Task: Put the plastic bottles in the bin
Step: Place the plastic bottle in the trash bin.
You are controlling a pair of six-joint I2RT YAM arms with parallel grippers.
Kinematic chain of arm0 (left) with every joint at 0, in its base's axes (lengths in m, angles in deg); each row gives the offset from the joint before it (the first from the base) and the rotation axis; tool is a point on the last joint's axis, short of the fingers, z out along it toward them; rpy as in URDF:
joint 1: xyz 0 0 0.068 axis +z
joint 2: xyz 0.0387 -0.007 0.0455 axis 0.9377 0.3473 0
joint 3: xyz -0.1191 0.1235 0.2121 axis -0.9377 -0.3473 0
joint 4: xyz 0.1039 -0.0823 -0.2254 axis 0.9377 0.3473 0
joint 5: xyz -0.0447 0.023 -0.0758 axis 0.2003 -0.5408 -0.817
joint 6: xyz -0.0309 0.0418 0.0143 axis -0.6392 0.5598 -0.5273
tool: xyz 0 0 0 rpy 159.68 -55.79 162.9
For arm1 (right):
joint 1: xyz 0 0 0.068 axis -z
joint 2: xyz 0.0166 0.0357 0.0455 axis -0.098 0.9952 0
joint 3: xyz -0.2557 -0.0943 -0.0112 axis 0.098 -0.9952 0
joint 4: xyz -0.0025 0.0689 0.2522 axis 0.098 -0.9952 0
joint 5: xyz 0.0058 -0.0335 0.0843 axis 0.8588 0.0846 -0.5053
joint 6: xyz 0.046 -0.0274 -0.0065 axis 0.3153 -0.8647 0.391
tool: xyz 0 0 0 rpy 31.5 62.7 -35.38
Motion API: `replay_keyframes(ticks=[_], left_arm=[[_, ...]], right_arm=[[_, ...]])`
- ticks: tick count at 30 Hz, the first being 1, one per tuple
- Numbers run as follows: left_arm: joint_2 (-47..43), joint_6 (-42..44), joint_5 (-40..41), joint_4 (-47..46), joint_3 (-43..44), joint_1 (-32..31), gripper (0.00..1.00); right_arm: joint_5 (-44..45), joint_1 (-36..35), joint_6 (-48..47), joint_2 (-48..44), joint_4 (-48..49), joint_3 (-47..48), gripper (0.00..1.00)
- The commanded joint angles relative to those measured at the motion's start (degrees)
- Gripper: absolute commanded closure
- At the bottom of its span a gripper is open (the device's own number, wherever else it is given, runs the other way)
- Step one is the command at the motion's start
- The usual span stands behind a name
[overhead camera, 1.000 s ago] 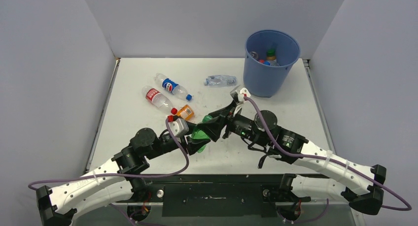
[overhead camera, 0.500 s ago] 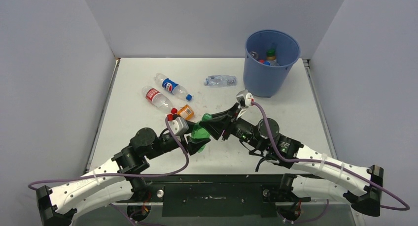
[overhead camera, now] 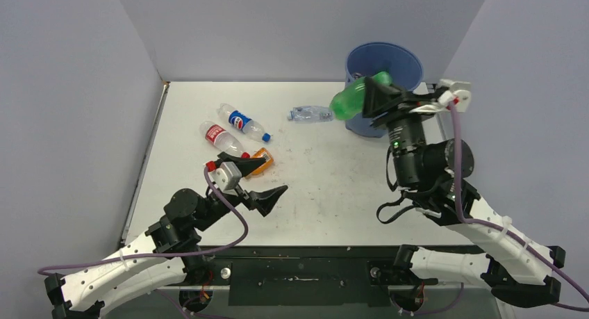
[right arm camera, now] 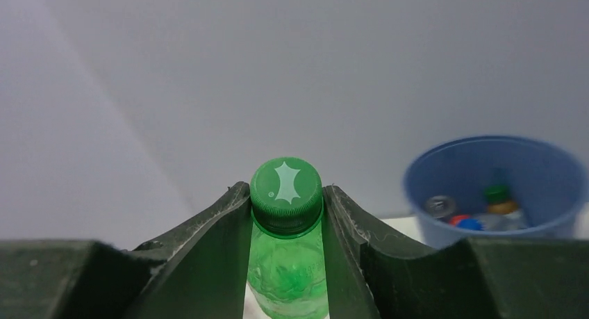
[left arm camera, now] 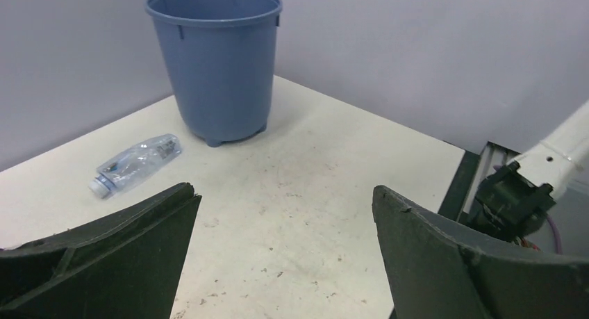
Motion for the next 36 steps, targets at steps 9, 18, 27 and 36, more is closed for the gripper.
replay_keyframes(ticks=[9, 18, 27, 36], left_arm=[[-1.61, 4.76, 13.87, -2.4, -0.9, -0.23, 0.04], [-0.97, 7.05, 16.43, -1.49, -0.89, -0.37, 0.04], [3.02, 7.83, 18.26, 1.26, 0.83, -0.35, 0.04], [3.94, 7.94, 18.35, 1.39, 0.87, -0.35, 0.04]], right_arm=[[-2.38, 42.64, 5.88, 22.54, 4.92, 14.22, 0.95], [-10.3, 53.17, 4.45, 37.3, 12.08, 17.71, 0.95], [-13.85, 57.34, 8.31, 46.0, 0.04, 20.83, 0.88], [-20.01, 59.51, 12.97, 45.92, -2.82, 19.86, 0.63]])
